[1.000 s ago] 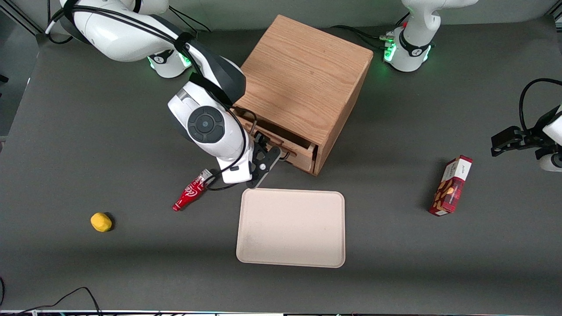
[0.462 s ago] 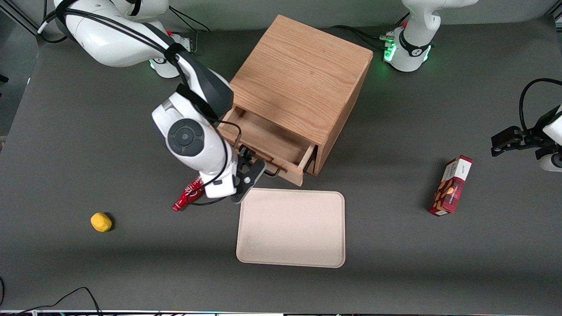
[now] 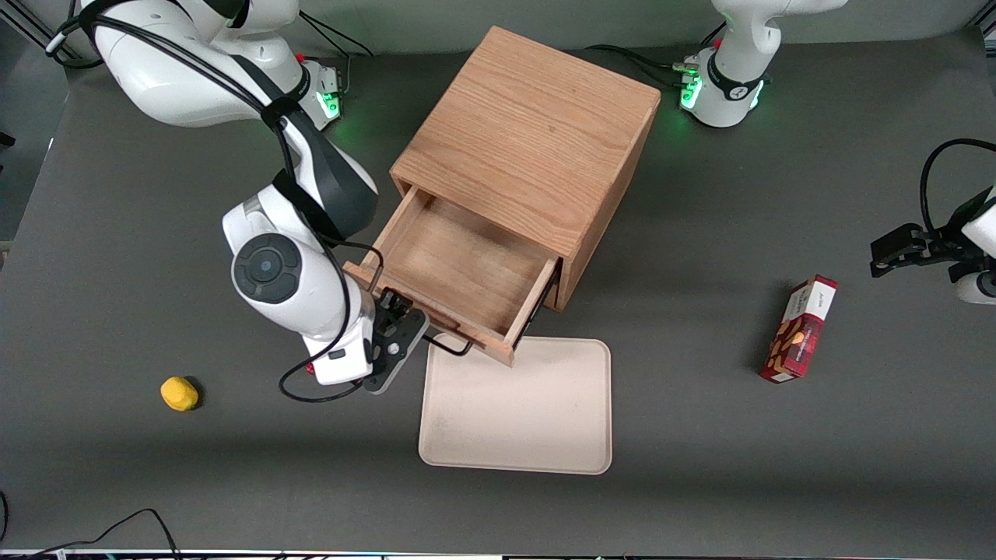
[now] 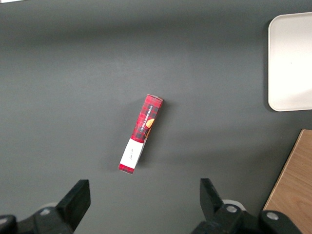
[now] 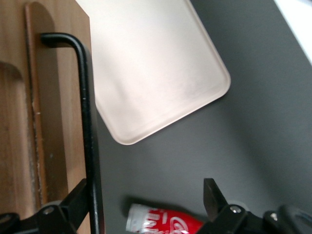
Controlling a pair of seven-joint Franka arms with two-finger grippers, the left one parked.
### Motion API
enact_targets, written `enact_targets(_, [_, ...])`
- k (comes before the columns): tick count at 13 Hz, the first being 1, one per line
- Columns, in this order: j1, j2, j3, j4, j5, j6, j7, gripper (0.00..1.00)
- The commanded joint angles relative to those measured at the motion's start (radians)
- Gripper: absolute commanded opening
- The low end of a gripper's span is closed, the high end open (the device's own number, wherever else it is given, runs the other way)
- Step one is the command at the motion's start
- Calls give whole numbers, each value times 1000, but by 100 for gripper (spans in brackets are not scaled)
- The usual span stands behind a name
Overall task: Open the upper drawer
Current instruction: 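Pull the handle outward with the right gripper to slide the drawer open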
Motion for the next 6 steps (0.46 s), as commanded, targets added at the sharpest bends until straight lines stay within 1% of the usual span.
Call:
enact_targets(1, [11, 20, -29, 34, -16, 34, -48, 100])
enact_targets(3, [10, 20, -52, 34, -7, 60, -65, 100])
enact_targets(4, [10, 25, -73, 39, 25, 77, -66, 100])
enact_targets(6, [13, 28, -124, 62, 113, 85, -65, 100])
